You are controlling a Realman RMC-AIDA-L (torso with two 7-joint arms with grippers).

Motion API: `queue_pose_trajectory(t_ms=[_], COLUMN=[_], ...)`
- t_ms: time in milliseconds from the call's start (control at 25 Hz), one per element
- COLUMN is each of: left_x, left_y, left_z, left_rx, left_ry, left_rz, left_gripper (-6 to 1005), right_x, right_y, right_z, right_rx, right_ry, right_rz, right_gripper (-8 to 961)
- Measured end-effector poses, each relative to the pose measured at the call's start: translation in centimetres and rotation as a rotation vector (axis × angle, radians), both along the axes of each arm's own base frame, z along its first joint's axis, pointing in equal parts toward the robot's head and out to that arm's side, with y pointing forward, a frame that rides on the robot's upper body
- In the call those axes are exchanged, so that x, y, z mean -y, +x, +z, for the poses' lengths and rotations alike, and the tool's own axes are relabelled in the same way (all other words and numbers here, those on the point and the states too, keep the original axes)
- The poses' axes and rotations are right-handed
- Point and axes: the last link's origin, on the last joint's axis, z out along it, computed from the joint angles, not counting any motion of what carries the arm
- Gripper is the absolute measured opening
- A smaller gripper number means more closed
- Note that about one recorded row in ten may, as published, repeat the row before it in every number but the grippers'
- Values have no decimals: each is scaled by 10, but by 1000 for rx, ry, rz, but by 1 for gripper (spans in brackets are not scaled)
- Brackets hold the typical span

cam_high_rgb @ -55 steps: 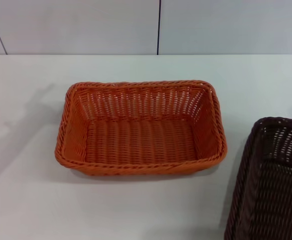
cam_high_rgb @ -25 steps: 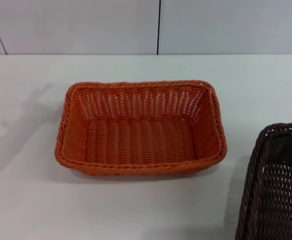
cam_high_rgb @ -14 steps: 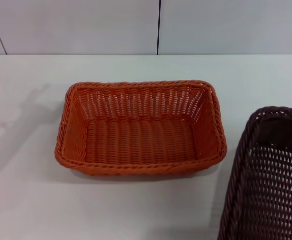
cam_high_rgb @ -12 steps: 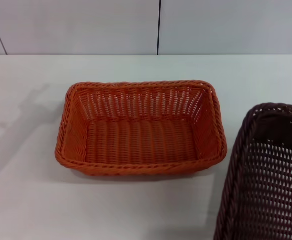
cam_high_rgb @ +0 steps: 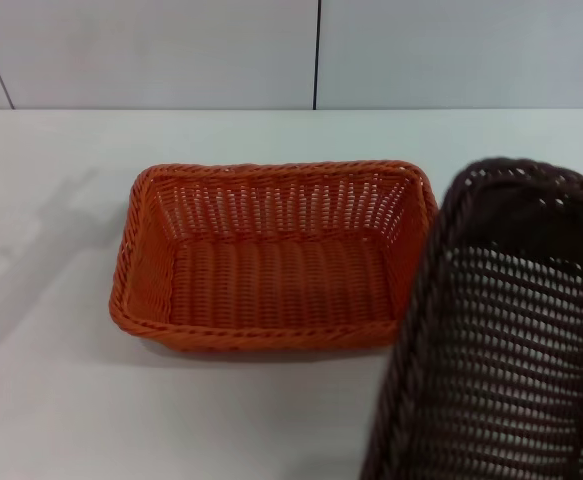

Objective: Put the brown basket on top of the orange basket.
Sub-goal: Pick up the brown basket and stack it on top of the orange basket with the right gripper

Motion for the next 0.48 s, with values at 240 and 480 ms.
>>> queue_pose_trajectory(t_ms=[240, 480], left_x=[-1, -2], left_y=[-1, -2], left_z=[-3, -5], left_rx=[-6, -16], left_ry=[0, 5], left_rz=[7, 14], left_gripper=[828, 828], right_x=[-7, -15], right_y=[-19, -33], right_z=[-14, -21], right_rx=[-44, -79], right_ry=[-29, 30], right_rz=[-30, -47], right_gripper=[183, 183])
